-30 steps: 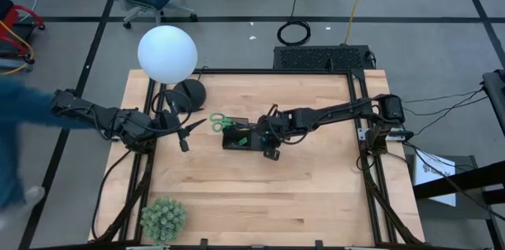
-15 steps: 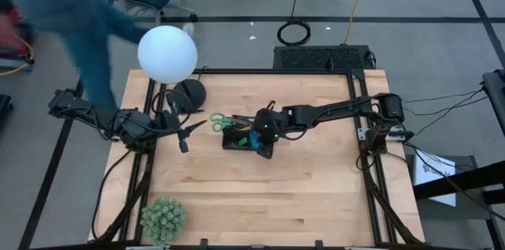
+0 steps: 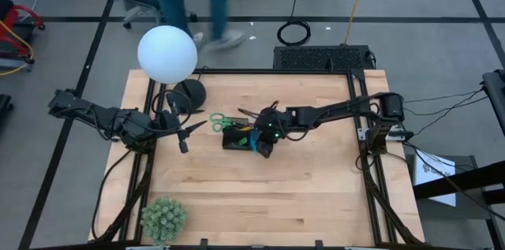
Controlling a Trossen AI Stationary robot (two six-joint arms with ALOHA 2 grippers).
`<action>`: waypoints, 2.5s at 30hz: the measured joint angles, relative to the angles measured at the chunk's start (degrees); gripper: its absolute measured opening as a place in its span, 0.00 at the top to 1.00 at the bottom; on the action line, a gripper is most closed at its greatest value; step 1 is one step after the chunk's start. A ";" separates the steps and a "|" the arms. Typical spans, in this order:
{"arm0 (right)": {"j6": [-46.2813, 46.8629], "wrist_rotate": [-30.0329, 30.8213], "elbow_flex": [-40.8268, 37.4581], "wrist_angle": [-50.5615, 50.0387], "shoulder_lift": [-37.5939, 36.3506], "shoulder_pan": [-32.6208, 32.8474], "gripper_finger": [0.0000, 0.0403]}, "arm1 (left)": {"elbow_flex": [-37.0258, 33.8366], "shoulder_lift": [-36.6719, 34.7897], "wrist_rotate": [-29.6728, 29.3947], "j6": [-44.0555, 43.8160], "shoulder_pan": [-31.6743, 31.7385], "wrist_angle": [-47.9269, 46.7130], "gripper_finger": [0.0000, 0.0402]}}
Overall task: Pick and place office supplies into organizer
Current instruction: Put the blue sticky notes into the black desk organizer, then return to Home Position
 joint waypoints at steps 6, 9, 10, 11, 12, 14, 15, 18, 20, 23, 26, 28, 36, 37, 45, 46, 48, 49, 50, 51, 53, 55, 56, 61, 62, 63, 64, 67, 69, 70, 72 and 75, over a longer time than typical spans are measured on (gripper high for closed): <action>2.34 -3.57 -5.17 6.56 -1.14 -2.21 1.00 | 0.00 -0.01 0.00 -0.08 -0.02 -0.02 0.62; 2.26 -3.02 -5.31 5.60 -1.88 -2.72 1.00 | 0.01 -0.01 0.45 -0.24 -0.11 -0.08 0.62; 2.27 -3.04 -5.37 5.44 -2.26 -2.93 1.00 | 0.02 0.01 0.84 -0.36 -0.07 -0.01 0.62; 2.23 -2.55 -5.41 5.05 -2.52 -3.06 1.00 | 0.02 0.01 0.96 -0.51 -0.09 -0.05 0.62; 2.25 -1.81 -5.41 5.12 -2.68 -3.20 1.00 | 0.02 -0.01 1.20 -0.64 -0.13 0.07 0.62; 2.26 -1.43 -5.41 4.84 -3.01 -3.60 1.00 | 0.04 0.01 1.54 -0.69 -0.14 0.20 0.62; 2.26 -1.45 -5.41 4.71 -3.06 -3.73 1.00 | 0.04 -0.01 1.56 -0.70 -0.17 0.25 0.62; 2.25 -1.28 -5.41 3.40 -3.06 -4.37 1.00 | 0.04 -0.01 1.97 -0.66 -0.18 0.28 0.62; 2.28 -1.28 -5.41 2.07 -3.02 -4.69 1.00 | 0.04 0.01 1.99 -0.55 -0.17 0.30 0.62; 2.27 -1.27 -5.36 -0.12 -3.01 -5.09 1.00 | 0.04 0.01 2.14 -0.49 -0.17 0.32 0.62; 2.22 0.13 -5.30 -2.42 -3.02 -5.17 0.99 | 0.04 0.01 2.21 -0.46 -0.17 0.32 0.62; 1.73 0.48 -5.30 -3.68 -3.02 -5.15 0.98 | 0.04 0.00 2.21 -0.44 -0.17 0.33 0.62; -1.32 2.72 -5.39 -5.14 -2.91 -5.06 0.87 | 0.04 -0.01 2.21 -0.49 -0.17 0.36 0.62; -1.37 2.72 -5.39 -5.13 -2.91 -5.04 0.84 | 0.04 0.01 2.23 -0.58 -0.17 0.36 0.62; -3.85 2.65 -5.30 -5.51 -2.91 -5.04 0.60 | 0.04 -0.01 2.38 -0.56 -0.17 0.43 0.62; -3.95 2.69 -5.30 -5.49 -2.91 -5.04 0.57 | 0.04 0.01 2.38 -0.58 -0.17 0.43 0.62; -4.01 2.77 -5.30 -5.58 -2.97 -5.07 0.50 | 0.04 0.00 2.40 -0.64 -0.17 0.43 0.62; -4.31 2.81 -5.30 -5.81 -3.08 -5.19 0.48 | 0.04 -0.01 2.40 -0.64 -0.17 0.43 0.62; -4.93 2.87 -5.30 -6.14 -3.14 -5.31 0.45 | 0.04 -0.01 2.40 -0.66 -0.17 0.43 0.62; -5.50 2.91 -5.30 -6.40 -3.25 -5.42 0.43 | 0.04 0.00 2.40 -0.67 -0.17 0.43 0.62; -5.67 3.45 -5.30 -7.57 -3.72 -5.54 0.40 | 0.04 0.00 2.40 -0.67 -0.17 0.43 0.62; -5.72 4.87 -5.30 -9.16 -4.44 -5.54 0.38 | 0.04 -0.01 2.38 -0.69 -0.17 0.45 0.62; -5.69 6.18 -5.30 -9.95 -4.80 -5.54 0.38 | 0.04 0.01 2.40 -0.68 -0.17 0.43 0.62; -5.92 9.14 -5.46 -11.06 -7.88 -5.59 0.39 | 0.04 0.01 2.38 -0.58 -0.17 0.70 0.62; -6.17 9.14 -5.43 -10.89 -8.62 -5.46 0.40 | 0.04 -0.01 2.40 -0.52 -0.17 0.77 0.62; -6.47 9.21 -5.43 -10.67 -9.29 -5.30 0.40 | 0.04 0.00 2.40 -0.51 -0.17 0.89 0.62; -6.76 9.43 -5.43 -10.59 -9.81 -5.10 0.40 | 0.04 -0.01 2.40 -0.53 -0.17 1.02 0.62; -7.36 11.06 -5.43 -10.62 -11.75 -4.97 0.42 | 0.04 -0.01 2.40 -0.66 -0.17 1.04 0.62; -7.43 12.34 -5.41 -10.51 -13.05 -5.04 0.42 | 0.04 0.01 2.43 -0.67 -0.17 1.06 0.62; -7.88 13.23 -5.41 -10.46 -13.43 -5.04 0.42 | 0.04 0.00 2.43 -0.67 -0.17 1.06 0.62; -8.65 13.82 -5.41 -10.25 -14.03 -5.04 0.43 | 0.04 0.01 2.43 -0.69 -0.17 1.06 0.62; -9.42 13.45 -5.41 -7.40 -14.12 -5.02 0.43 | 0.04 0.01 2.45 -0.71 -0.17 1.04 0.62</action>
